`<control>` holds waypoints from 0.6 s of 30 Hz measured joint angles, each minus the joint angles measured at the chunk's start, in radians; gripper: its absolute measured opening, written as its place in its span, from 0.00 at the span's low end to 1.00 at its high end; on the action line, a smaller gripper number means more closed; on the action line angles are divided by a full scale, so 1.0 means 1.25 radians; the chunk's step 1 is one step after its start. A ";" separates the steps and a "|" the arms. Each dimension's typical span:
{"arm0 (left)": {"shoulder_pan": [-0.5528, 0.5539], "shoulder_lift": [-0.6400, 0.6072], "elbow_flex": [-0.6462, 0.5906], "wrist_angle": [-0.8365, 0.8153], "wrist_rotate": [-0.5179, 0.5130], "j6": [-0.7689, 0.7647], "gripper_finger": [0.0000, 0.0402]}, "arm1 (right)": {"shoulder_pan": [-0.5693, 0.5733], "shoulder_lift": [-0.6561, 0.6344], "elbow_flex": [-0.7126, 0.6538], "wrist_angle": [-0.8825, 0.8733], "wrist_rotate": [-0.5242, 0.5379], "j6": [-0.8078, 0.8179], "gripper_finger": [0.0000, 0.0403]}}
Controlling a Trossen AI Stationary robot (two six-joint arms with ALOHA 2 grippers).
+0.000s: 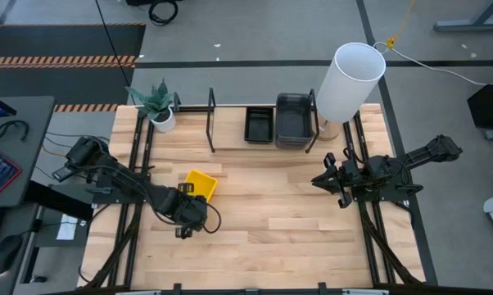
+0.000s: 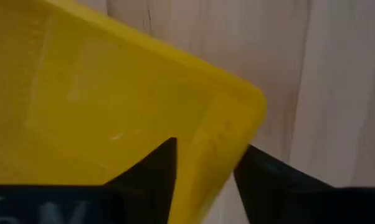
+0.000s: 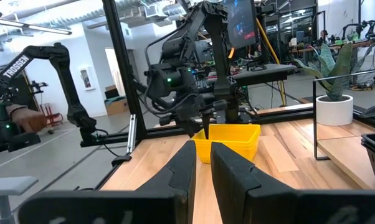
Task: Stack baskets on shelf by color
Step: Put the stacked yellow bins on the shelf
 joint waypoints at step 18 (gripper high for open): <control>0.200 0.002 0.204 0.150 -0.014 0.165 0.05 | 0.000 0.000 0.000 0.000 0.000 0.000 0.14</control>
